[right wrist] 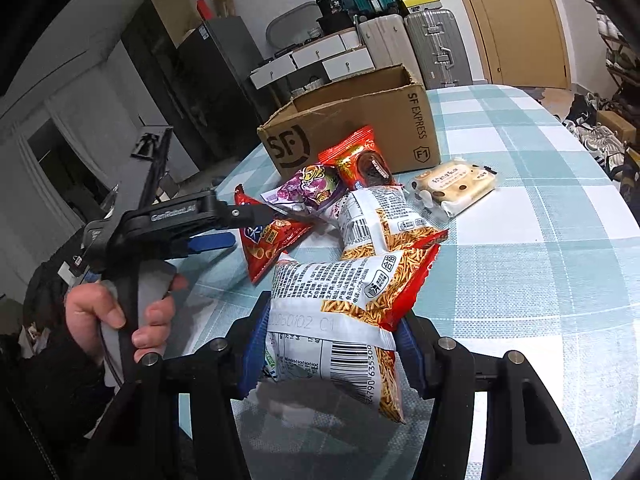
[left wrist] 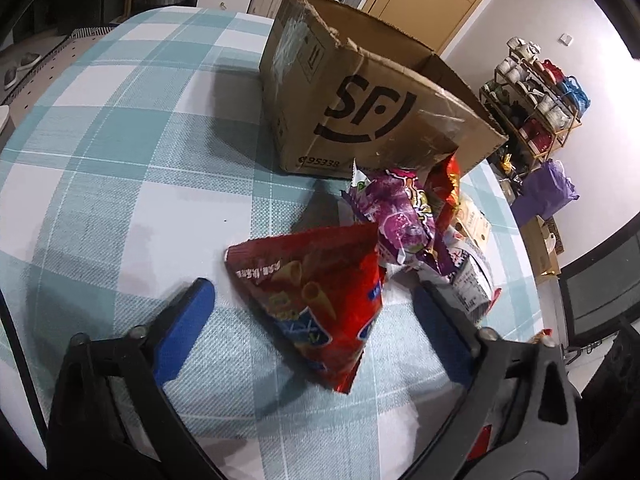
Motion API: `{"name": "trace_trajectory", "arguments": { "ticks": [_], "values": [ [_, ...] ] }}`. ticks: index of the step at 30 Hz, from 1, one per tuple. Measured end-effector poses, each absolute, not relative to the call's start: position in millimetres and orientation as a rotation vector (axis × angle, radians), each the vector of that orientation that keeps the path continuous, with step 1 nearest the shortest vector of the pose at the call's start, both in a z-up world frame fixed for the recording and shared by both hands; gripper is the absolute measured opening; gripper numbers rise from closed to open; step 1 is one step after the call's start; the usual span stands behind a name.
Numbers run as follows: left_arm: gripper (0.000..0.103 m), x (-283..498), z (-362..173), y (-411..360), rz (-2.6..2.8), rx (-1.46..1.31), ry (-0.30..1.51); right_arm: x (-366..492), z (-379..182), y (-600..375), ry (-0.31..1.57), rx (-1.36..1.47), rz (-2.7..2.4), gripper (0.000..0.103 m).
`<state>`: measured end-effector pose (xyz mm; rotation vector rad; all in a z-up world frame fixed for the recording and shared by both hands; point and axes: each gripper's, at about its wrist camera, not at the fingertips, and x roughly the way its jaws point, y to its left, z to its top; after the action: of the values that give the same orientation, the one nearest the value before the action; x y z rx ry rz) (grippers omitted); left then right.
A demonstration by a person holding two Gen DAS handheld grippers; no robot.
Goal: Organize snacks
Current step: 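Grasp the white noodle snack bag with the right gripper while the left grasps the red chip bag, then lift and carry the red chip bag and white noodle bag over the box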
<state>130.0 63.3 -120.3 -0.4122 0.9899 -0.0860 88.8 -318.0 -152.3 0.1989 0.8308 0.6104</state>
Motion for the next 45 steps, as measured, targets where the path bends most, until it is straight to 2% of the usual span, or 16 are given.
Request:
{"name": "trace_trajectory", "arguments": {
  "ticks": [1,2,4,6,9,27,45],
  "values": [
    [0.076,130.7,-122.2,64.5,-0.073,-0.432,0.987,88.7,-152.6,-319.2,0.831,0.201,0.608,0.057],
    [0.076,131.4,-123.6,64.7,-0.077,-0.444,0.992,88.8,-152.9,-321.3,0.83,0.206,0.605,0.057],
    [0.051,133.1,-123.7,60.4,-0.094,-0.419,0.997,88.2,-152.8,-324.4,0.828,0.212,0.602,0.057],
    [0.044,131.5,-123.5,58.9,-0.108,-0.407,0.992,86.8,-152.9,-327.5,0.828,0.218,0.598,0.057],
    [0.038,125.8,-120.9,58.3,-0.111,-0.395,0.95,86.1,-153.1,-327.8,0.831,0.218,0.597,0.057],
    [0.037,104.6,-112.2,65.7,-0.14,-0.387,0.934,78.2,-142.4,-319.5,0.81,0.192,0.598,0.057],
    [0.037,79.7,-55.0,79.8,-0.165,-0.359,0.808,99.4,-101.5,-311.2,0.717,0.151,0.571,0.057]
  ]
}}
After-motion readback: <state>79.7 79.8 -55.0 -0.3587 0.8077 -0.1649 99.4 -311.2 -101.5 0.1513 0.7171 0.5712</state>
